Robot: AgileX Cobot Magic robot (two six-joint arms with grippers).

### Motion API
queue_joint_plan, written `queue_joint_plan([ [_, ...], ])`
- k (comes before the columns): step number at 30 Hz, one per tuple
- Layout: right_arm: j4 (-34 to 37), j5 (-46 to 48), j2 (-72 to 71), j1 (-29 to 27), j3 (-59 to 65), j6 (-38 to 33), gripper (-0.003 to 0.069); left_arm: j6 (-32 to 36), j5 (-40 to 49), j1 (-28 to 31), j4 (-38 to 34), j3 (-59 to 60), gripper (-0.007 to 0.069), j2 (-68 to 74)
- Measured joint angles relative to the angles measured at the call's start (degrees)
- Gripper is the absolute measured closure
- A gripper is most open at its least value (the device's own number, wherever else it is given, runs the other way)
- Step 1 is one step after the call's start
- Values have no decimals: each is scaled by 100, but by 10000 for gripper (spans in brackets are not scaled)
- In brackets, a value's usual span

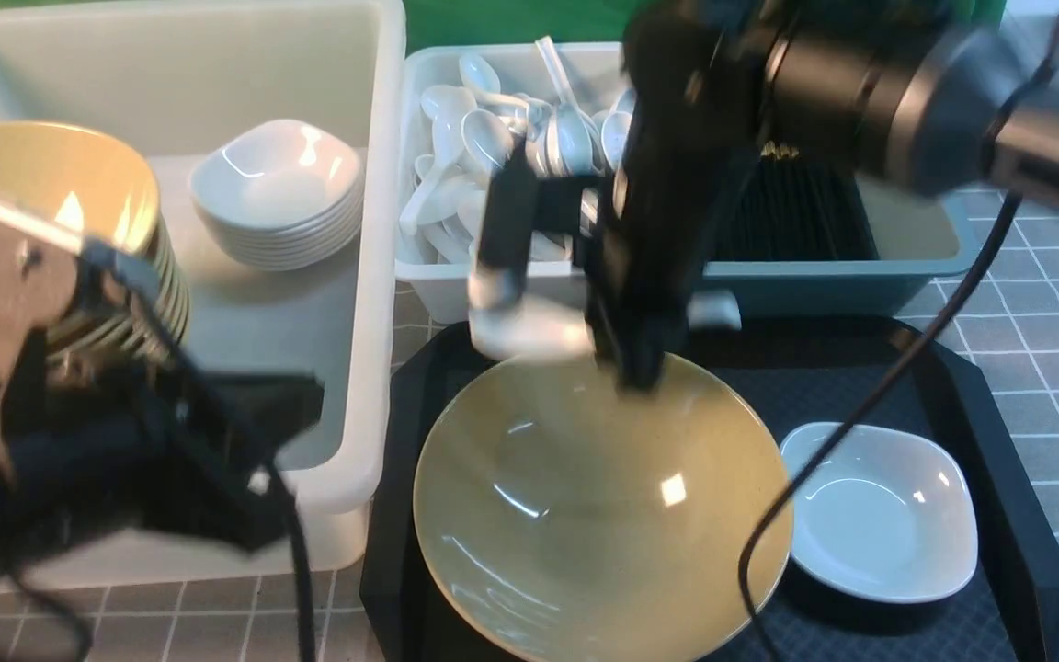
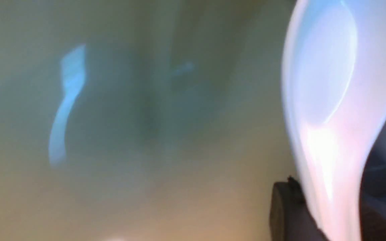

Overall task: On grey table put chopsticks spoon bowls plates into blue grey white boxes.
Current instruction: 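Place the white spoon into the bin of spoons with the right gripper, then grasp the large bowl on the tray by its rim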

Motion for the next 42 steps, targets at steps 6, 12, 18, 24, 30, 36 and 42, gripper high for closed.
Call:
queue_joint_plan([
  [6, -36, -1563, 202, -577, -873, 1654, 489, 39, 343, 9, 417, -1518, 633, 1373],
  [12, 45, -3011, 833, -870, -1077, 3106, 492, 109, 764, 252, 662, -2895, 633, 2770],
  [18, 77, -3759, 1459, -906, -1149, 3556, 489, 234, 996, 414, 695, -3302, 633, 3338],
  [24, 97, -3606, 1663, -926, -1558, 3827, 228, 293, 1204, 414, 708, -3316, 633, 3349],
  [30, 91, -1873, 1466, -1002, -2602, 3652, 50, 235, 1668, 414, 703, -3408, 631, 3349],
  [36, 98, 209, 1053, -1007, -3410, 2898, 127, 209, 2511, 372, 715, -4007, 593, 3357],
  [42, 183, 549, 273, -956, -2996, 2805, 336, 102, 3272, -159, 1149, -4556, 433, 3421],
])
